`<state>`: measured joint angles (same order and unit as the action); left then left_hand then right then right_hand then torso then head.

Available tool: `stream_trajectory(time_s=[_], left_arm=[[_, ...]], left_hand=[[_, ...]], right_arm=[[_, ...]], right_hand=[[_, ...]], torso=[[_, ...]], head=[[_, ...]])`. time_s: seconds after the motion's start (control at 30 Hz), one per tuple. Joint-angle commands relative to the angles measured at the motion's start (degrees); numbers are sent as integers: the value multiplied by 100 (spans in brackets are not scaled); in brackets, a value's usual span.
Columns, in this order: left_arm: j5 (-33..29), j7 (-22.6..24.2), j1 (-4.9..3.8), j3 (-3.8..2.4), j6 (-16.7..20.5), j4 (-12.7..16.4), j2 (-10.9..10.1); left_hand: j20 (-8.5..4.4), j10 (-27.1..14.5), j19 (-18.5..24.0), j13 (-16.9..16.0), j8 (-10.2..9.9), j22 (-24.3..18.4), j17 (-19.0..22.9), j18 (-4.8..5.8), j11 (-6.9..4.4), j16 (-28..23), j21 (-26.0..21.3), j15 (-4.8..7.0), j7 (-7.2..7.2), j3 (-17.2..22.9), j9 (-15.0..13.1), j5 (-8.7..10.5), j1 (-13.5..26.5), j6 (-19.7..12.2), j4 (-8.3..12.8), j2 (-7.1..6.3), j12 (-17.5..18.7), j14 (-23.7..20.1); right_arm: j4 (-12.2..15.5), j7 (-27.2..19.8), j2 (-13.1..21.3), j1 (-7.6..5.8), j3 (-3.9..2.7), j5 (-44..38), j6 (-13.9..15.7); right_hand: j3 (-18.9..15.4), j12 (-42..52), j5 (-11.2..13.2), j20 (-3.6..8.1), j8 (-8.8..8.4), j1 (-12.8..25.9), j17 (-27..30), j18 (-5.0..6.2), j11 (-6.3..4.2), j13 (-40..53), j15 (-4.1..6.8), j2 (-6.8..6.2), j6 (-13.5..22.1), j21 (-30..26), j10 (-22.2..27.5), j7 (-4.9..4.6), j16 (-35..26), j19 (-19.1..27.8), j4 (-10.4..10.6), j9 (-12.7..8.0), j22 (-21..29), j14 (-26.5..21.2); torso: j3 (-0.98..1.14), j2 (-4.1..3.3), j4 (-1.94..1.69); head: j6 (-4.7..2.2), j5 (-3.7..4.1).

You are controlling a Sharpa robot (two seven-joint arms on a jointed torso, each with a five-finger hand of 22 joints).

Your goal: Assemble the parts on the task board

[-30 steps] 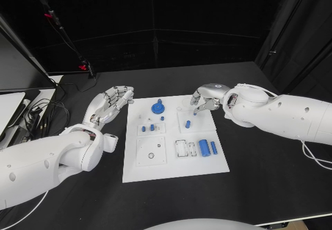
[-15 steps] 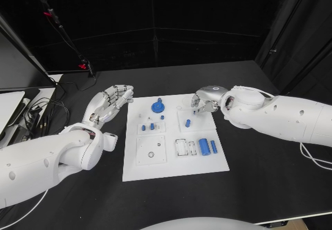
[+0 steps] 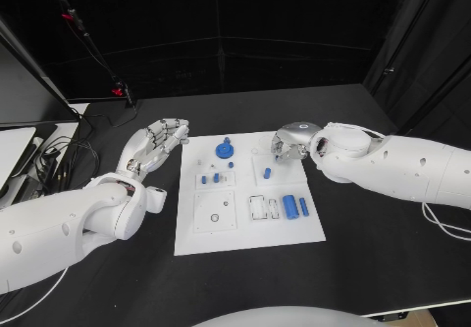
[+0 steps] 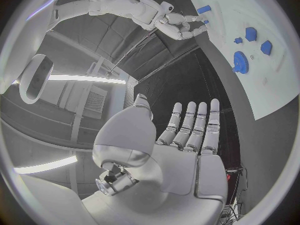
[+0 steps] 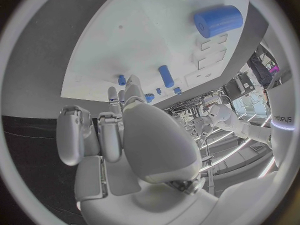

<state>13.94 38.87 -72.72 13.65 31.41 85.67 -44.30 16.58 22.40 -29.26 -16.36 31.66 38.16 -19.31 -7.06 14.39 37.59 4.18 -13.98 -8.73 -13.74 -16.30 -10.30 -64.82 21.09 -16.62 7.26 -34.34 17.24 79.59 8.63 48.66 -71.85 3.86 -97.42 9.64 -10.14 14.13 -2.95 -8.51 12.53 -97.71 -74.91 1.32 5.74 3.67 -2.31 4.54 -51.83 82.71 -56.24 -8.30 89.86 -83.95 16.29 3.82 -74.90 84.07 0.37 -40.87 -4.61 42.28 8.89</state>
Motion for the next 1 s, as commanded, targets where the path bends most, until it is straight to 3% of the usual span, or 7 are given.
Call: stream_trajectory(time_s=[0.03, 0.6, 1.0], left_arm=[[-13, 827, -6, -6, -15, 11, -3], [-14, 797, -6, -6, -24, 25, -6], [-14, 785, -6, -6, -37, 26, -1]], left_hand=[[-3, 18, -42, 22, 44, -16, 25, 89, 2, 32, -21, 2, -793, 33, 23, -52, -26, 37, -5, 53, -31, -17], [-3, 39, -50, 57, 65, -39, 68, 88, 0, 69, -22, 4, -791, 25, 60, -78, -40, 52, -6, 79, -74, -20], [-3, 52, -55, 89, 82, -59, 107, 88, -1, 101, -23, 5, -790, 16, 92, -97, -56, 64, -5, 99, -109, -25]], right_arm=[[-6, 136, -27, 1, -3, -170, -104], [-33, 441, -100, 113, -3, -280, -286], [-37, 541, -124, 167, -3, -350, -209]], right_hand=[[47, -30, 25, 49, -33, -71, -1509, 107, -10, -7, 55, 0, -51, -39, -94, 9, 14, -50, -10, 5, -966, 593], [128, -135, 24, 94, -94, -168, -1509, 110, -58, -18, 98, 13, -146, -56, -255, 33, 14, -48, -7, 3, -955, 593], [181, -200, 23, 114, -121, -204, -1509, 113, -76, -18, 117, 32, -211, -70, -334, 37, 14, -43, 2, 5, -945, 593]], torso=[[-2, 1, 0], [0, 0, -1], [1, 1, -1]], head=[[12, -5], [51, -19], [59, -19]])
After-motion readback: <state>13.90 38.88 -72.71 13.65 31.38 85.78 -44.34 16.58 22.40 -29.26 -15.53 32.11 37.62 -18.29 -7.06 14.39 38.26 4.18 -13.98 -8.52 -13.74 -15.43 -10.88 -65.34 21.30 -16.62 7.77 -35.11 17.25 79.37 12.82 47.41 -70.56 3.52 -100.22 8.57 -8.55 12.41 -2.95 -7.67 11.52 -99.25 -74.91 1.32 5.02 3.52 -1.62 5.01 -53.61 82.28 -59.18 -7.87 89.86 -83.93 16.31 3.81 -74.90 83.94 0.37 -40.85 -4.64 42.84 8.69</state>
